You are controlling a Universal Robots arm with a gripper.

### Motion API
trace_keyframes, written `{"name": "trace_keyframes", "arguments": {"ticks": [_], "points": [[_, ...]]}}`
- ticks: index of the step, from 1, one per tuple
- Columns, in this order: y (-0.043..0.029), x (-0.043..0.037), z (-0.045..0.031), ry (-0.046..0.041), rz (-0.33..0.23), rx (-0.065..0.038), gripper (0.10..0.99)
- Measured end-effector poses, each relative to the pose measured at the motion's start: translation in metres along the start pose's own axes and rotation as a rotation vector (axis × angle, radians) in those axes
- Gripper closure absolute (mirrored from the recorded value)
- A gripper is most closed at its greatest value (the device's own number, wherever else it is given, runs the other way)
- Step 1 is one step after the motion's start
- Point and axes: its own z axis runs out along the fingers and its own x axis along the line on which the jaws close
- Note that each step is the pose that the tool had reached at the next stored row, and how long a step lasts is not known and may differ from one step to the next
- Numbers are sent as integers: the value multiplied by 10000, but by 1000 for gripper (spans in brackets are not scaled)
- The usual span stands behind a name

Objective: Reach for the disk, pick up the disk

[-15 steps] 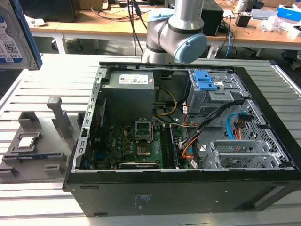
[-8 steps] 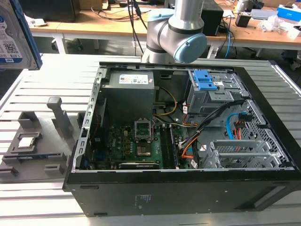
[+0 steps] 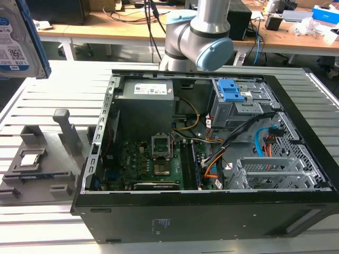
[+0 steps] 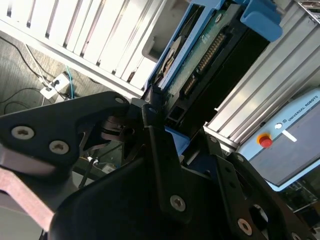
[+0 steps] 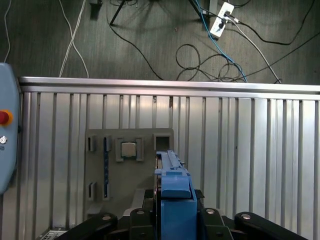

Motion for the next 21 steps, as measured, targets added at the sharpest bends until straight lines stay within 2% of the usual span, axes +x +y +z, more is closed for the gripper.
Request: {"name": "trace_keyframes", "arguments": {"ticks": [6, 16, 21], "points": [[-141, 3, -6, 0, 1, 0, 722], [-337, 6, -13, 1, 1, 0, 722], [-475, 8, -19, 2, 0, -1, 722]]}}
